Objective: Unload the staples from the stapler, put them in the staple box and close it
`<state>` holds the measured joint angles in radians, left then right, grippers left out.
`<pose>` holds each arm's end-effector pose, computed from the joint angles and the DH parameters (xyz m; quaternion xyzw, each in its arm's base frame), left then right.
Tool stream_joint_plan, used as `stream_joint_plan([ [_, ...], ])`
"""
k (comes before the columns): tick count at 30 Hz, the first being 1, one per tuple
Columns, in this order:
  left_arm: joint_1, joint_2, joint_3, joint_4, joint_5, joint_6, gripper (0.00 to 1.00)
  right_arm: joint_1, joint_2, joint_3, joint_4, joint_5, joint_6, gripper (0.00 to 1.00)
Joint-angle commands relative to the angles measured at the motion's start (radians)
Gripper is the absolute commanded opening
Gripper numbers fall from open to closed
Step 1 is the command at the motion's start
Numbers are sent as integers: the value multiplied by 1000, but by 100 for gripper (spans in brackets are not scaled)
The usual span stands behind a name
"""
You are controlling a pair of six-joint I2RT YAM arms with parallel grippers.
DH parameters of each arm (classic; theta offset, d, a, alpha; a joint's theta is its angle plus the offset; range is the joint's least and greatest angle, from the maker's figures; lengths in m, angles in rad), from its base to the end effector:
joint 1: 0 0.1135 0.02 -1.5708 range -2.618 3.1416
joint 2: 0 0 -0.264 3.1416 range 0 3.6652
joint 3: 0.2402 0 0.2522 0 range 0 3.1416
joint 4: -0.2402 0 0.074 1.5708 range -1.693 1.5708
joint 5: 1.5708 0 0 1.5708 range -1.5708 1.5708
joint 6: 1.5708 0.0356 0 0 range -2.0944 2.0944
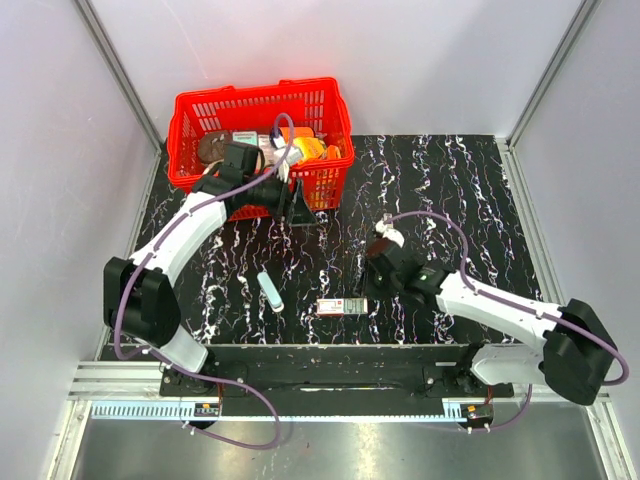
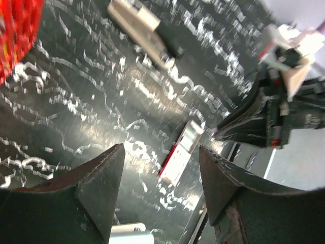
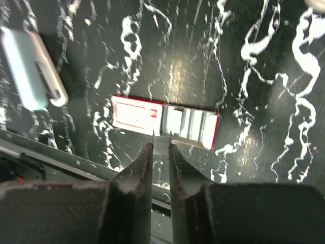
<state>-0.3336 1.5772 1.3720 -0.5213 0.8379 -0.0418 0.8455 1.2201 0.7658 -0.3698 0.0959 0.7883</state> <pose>0.3191 -0.1386 0.3213 0.2861 0.8002 -0.4344 0.2985 0.1684 0.1849 0.2275 -0.0091 0.9302 0.2350 0.2819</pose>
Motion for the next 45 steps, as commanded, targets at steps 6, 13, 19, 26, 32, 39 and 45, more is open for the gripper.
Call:
stream_joint_plan([
  [6, -88, -52, -71, -111, -213, 212, 63, 107, 133, 87, -112, 160, 61, 12],
  [13, -124, -66, -74, -114, -241, 223, 63, 116, 222, 92, -135, 156, 88, 13],
  [19, -130, -62, -76, -114, -238, 221, 63, 124, 259, 93, -110, 146, 77, 15],
  [26, -136, -60, -76, -114, -235, 223, 62, 124, 271, 93, -103, 146, 74, 19],
  [32, -140, -56, -67, -120, -234, 221, 62, 124, 285, 98, -106, 139, 72, 23],
  [39, -143, -56, -59, -129, -234, 223, 61, 124, 298, 112, -113, 137, 62, 29],
  [45, -147, -57, -50, -141, -229, 224, 62, 124, 303, 121, -126, 139, 57, 33],
])
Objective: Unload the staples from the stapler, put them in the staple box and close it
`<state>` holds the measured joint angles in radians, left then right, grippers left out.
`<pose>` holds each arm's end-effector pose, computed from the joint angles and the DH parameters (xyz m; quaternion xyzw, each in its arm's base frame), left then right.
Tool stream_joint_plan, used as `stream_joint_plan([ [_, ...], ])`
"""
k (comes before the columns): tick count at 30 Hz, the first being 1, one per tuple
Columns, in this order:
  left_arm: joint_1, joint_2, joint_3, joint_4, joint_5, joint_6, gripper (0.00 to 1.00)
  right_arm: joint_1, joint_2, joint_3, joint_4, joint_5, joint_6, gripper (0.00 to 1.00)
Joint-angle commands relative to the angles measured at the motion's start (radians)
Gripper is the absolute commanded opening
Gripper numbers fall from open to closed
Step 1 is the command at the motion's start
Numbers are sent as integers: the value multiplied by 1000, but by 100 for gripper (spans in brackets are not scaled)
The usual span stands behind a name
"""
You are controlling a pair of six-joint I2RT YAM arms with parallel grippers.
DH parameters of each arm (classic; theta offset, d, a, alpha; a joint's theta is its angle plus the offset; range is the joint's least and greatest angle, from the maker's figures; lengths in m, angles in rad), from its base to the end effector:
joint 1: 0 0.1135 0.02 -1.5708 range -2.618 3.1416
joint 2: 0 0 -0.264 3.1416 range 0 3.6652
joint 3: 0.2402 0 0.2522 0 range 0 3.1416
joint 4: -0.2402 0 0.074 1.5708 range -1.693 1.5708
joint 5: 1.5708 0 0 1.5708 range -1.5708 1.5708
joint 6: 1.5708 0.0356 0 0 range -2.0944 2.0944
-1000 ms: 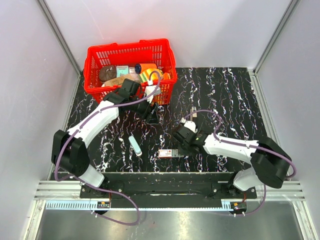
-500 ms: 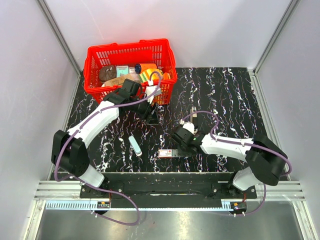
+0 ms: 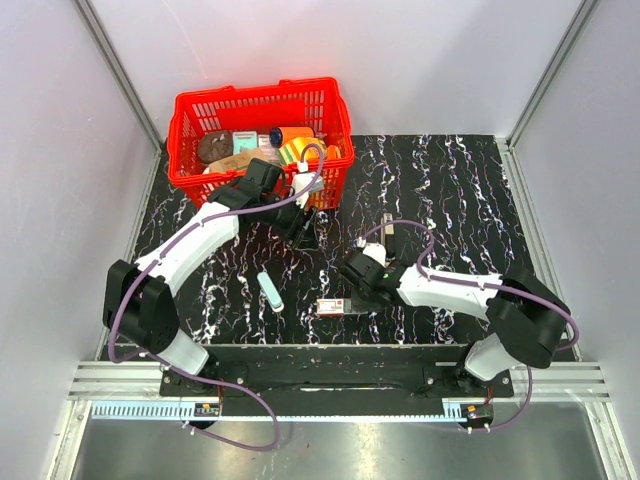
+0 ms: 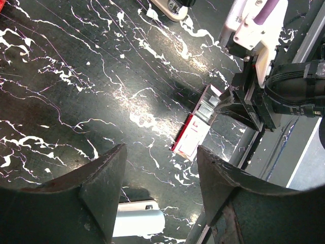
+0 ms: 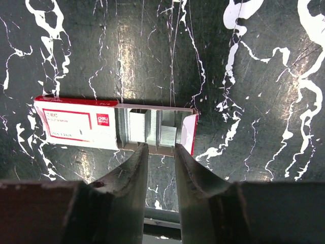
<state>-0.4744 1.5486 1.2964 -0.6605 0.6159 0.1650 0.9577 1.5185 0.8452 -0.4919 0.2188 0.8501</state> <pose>0.2836 -0.1687 0.2929 0.3764 0.8253 -0.3309 0.2601 0.1663 0.2229 0.1714 -0.0304 0.9734 0.0912 0.2079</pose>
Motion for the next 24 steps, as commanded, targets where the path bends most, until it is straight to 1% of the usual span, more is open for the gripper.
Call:
stream_joint_plan([
  [1, -7, -27, 24, -2, -5, 18, 62, 12, 5, 43, -4, 13, -5, 34],
  [5, -9, -25, 24, -4, -10, 25, 61, 12, -21, 58, -23, 16, -11, 34],
  [8, -16, -22, 12, -13, -34, 62, 60, 12, -72, 65, -51, 36, -20, 33],
  [11, -44, -27, -29, -25, -105, 151, 59, 0, -130, 51, -68, 80, -31, 31],
  [12, -58, -30, -51, -25, -128, 189, 59, -20, -150, 37, -65, 70, -36, 30],
  [14, -84, -36, -106, -21, -169, 257, 58, -81, -181, -9, -34, -8, -40, 30],
  [17, -119, -33, -180, 1, -223, 335, 58, -177, -234, -112, 74, -131, -37, 30],
  [19, -138, -28, -221, 19, -254, 366, 58, -209, -257, -162, 140, -188, -34, 30],
  [24, -185, -7, -279, 56, -301, 406, 56, -272, -230, -230, 223, -291, -23, 28],
])
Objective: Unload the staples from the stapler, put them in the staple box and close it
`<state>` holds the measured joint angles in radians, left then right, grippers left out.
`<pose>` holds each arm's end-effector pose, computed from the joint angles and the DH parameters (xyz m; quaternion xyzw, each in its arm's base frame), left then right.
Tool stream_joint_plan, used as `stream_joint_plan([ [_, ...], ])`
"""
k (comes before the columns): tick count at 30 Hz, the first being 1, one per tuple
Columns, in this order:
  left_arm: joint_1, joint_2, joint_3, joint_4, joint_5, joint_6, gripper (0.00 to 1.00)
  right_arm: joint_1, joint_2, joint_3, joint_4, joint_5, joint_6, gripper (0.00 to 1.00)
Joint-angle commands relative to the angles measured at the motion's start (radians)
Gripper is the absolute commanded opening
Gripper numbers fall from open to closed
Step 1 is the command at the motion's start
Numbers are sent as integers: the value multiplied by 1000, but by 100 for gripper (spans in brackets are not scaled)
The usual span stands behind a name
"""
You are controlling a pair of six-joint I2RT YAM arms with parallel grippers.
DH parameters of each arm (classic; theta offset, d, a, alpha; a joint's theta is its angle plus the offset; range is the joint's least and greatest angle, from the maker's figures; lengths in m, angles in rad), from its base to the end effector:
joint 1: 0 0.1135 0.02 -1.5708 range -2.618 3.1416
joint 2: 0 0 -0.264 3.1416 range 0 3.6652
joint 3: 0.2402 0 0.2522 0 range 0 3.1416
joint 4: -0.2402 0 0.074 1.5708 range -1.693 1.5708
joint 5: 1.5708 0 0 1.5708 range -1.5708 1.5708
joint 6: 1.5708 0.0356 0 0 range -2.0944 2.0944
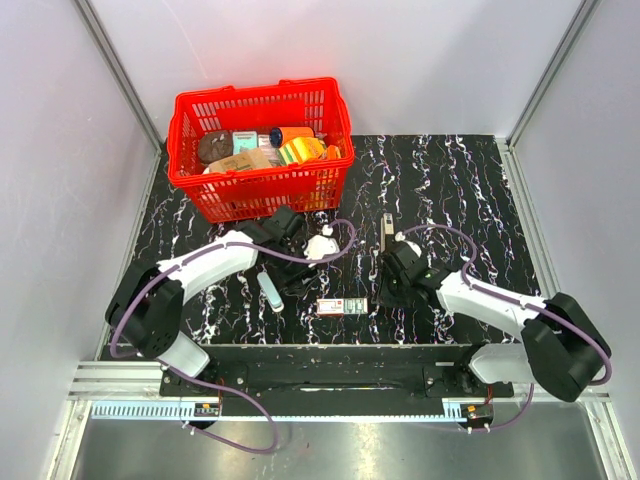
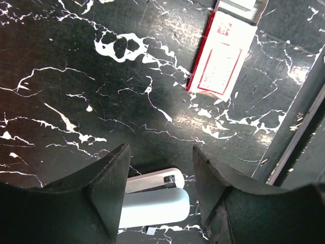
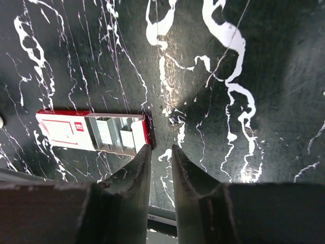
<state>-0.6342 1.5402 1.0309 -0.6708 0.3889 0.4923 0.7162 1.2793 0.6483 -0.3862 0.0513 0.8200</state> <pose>0.2303 -0.1861 0.2114 0.5456 0.7938 -0.2026 0.1765 0.1784 0.1528 0.1771 0.0569 0.9600 0.1721 0.2136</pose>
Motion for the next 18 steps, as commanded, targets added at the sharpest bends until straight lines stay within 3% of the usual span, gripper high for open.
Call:
stream_joint_plan([
  [1, -38, 8, -18, 71, -74, 80, 56, -41, 12, -48, 141, -143, 8, 27],
  [18, -183, 106, -109, 223, -192, 60, 54, -116, 69, -145, 322, -275, 45, 24],
])
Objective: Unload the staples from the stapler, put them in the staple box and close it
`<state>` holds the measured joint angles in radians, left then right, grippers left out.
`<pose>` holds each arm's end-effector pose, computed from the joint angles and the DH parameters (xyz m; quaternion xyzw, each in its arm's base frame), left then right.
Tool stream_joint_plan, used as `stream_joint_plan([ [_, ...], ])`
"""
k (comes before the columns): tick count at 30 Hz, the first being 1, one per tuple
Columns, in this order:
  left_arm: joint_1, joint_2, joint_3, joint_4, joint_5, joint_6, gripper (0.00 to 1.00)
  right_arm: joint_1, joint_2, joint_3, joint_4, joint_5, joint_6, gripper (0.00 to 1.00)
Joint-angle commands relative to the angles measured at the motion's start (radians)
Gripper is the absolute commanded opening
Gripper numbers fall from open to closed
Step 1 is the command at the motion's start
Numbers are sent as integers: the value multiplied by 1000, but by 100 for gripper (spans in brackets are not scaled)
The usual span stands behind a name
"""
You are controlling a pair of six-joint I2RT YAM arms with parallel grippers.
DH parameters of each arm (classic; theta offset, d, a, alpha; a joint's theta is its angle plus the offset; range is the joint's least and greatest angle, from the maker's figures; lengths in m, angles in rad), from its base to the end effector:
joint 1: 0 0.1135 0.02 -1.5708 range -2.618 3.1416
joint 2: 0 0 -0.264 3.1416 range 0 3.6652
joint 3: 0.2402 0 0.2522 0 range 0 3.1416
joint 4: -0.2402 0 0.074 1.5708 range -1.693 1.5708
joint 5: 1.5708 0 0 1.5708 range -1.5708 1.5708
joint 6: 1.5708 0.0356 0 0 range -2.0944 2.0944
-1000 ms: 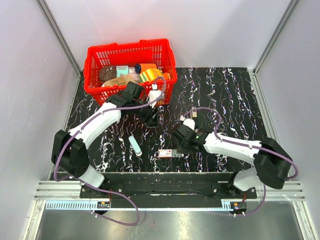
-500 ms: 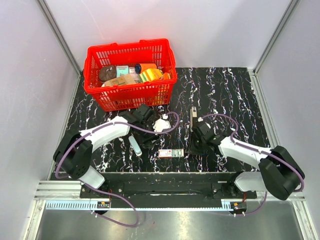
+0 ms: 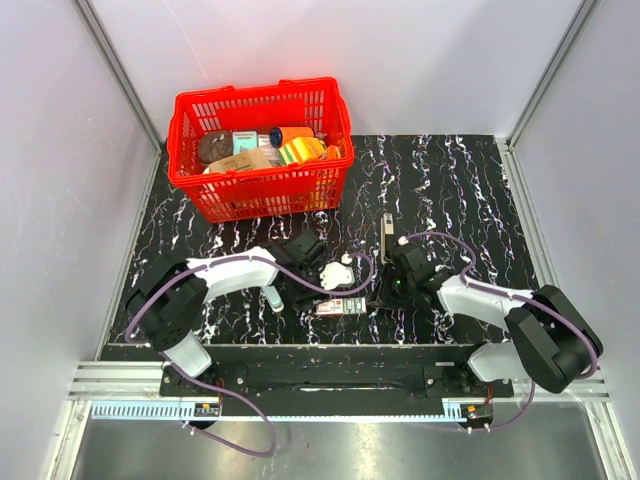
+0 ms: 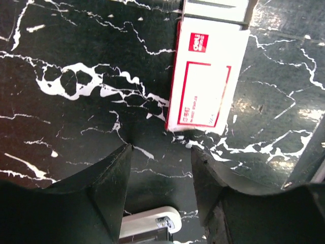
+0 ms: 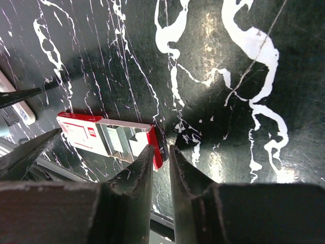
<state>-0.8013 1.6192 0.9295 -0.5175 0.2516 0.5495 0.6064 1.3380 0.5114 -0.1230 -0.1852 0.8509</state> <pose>0.2013 -0.2206 0.1662 0.6278 0.7473 -0.1450 0.1625 0.1874 0.1379 0.1422 0.0876 0.9444 0.2683 0.1684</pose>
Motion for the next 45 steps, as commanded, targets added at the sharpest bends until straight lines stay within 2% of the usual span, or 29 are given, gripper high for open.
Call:
stream_joint_plan([
  [1, -22, 27, -9, 76, -55, 0, 54, -8, 13, -8, 62, -42, 16, 23],
  [21, -68, 74, 25, 93, -69, -25, 53, -4, 89, -27, 177, -103, 45, 19],
  [28, -75, 88, 51, 83, -64, -22, 53, 47, 148, -19, 206, -100, 65, 18],
  [45, -90, 125, 134, 48, -12, -31, 54, 84, 155, 12, 180, -89, 73, 18],
])
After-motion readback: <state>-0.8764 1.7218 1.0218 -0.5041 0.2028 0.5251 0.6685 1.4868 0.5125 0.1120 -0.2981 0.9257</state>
